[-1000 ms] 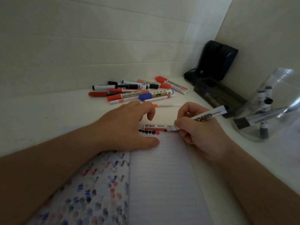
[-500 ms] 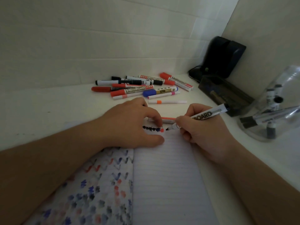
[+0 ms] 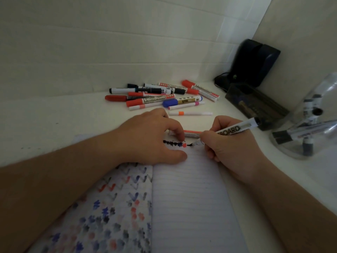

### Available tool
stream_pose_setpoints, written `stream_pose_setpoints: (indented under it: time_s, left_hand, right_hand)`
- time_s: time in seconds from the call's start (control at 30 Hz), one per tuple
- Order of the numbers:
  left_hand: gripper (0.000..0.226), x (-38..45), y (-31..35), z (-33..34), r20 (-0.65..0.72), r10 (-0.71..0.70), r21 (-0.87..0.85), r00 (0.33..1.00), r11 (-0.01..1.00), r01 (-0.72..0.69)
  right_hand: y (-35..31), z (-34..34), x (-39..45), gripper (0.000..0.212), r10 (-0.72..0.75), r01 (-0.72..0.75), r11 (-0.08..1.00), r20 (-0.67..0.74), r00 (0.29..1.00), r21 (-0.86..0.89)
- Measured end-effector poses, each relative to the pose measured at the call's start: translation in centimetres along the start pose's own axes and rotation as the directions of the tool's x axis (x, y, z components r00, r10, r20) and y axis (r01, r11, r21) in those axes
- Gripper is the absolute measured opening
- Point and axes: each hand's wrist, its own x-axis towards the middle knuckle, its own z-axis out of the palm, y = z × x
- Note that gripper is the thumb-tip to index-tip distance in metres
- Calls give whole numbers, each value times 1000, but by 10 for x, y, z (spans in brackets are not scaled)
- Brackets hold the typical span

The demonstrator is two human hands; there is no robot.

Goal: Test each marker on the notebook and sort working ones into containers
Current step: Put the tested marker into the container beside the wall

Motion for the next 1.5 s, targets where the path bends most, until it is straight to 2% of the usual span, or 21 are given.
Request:
stream_pose_setpoints:
  time_s: [0.13, 0.27, 0.37, 0.53, 0.73, 0.97, 1.1, 1.2, 1.27, 1.37, 1.43, 1.5]
  left_hand:
    - [48, 0, 1, 1, -4, -3, 2, 1000, 1000, 3]
    - [47, 0, 0, 1, -24, 1, 3, 1000, 1000, -1]
    - [48, -1, -1, 1, -22, 0, -1, 1000, 1000, 0]
    - [49, -2, 1, 0, -6, -5, 0, 1000, 1000, 5]
    - [48, -2, 1, 0, -13, 2, 14, 1000, 1000, -2]
    - [51, -1, 0, 0, -15, 17, 15, 1000, 1000, -17]
    - [54, -4, -1, 2, -87, 61, -27, 994, 998, -64]
    - [49, -5, -3, 4, -216, 128, -164, 968, 973, -165]
    - [52, -4, -3, 5, -274, 137, -250, 952, 946, -208]
    - [37, -2, -2, 5, -301, 146, -294, 942, 926, -237]
    - [33, -1, -2, 5, -286, 146, -297, 947, 926, -233]
    - [34, -1, -2, 4, -275, 142, -307, 951, 924, -227]
  right_hand:
    - [0, -2, -1, 27, 11, -11, 999, -1, 1000, 47]
    - [-1, 1, -2, 23, -16, 16, 1000, 21, 1000, -9]
    - [0, 1, 0, 24, -7, 7, 999, -11, 1000, -32]
    - [0, 0, 0, 23, 19, -18, 999, -16, 1000, 33]
    - [-1, 0, -3, 26, -5, 5, 1000, 26, 1000, 1]
    - [2, 0, 0, 25, 7, -7, 999, 5, 1000, 45]
    - [2, -2, 0, 32, 4, -6, 999, 38, 999, 38]
    - [-1, -4, -1, 37, -17, 12, 992, 33, 999, 129]
    - [-5, -7, -3, 38, -47, 40, 958, 17, 999, 285]
    - [-13, -10, -10, 19, -103, 44, 845, 81, 991, 533]
    - [-14, -10, -13, 9, -122, 28, 826, 130, 984, 563]
    - [-11, -9, -13, 9, -121, 26, 841, 140, 983, 541]
